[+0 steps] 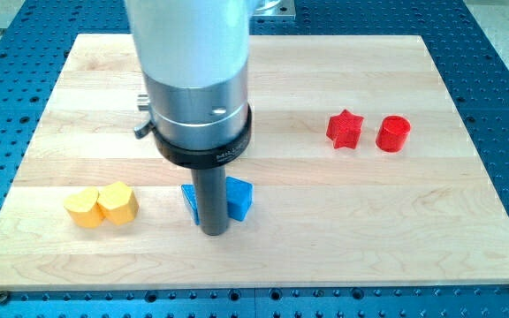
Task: Adjust the yellow blocks at the left side of the triangle
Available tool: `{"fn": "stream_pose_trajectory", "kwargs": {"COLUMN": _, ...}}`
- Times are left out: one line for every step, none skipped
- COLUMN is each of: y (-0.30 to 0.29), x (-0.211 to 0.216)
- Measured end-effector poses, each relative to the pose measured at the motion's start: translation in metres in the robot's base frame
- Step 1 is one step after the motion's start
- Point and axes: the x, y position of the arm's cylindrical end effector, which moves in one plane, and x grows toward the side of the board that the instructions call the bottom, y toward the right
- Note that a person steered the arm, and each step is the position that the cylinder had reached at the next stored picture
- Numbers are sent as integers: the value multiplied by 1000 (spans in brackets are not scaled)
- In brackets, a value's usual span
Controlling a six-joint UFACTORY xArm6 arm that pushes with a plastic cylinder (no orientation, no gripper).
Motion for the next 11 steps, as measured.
{"fn": "stream_pose_trajectory", "kwargs": {"y": -24, "x": -5}}
{"fn": "stream_pose_trajectory", "kwargs": {"y": -67, "x": 6}}
{"fn": "stream_pose_trajectory", "kwargs": {"y": -137, "x": 24}}
{"fn": "stream_pose_trajectory", "kwargs": {"y": -197, "x": 27}}
{"fn": "stream_pose_trajectory", "kwargs": {"y": -174, "x": 28}}
{"fn": "stream_pose_trajectory", "kwargs": {"y": -146, "x": 24}}
{"fn": "stream_pose_trajectory", "kwargs": {"y": -163, "x": 14}}
{"fn": "stream_pose_trajectory", "kwargs": {"y": -153, "x": 11}}
{"fn": "stream_pose_trajectory", "kwargs": {"y": -137, "x": 15}}
{"fn": "stream_pose_trajectory", "kwargs": {"y": -138, "x": 5}}
{"fn": "stream_pose_trajectory", "kwargs": {"y": -122, "x": 2}}
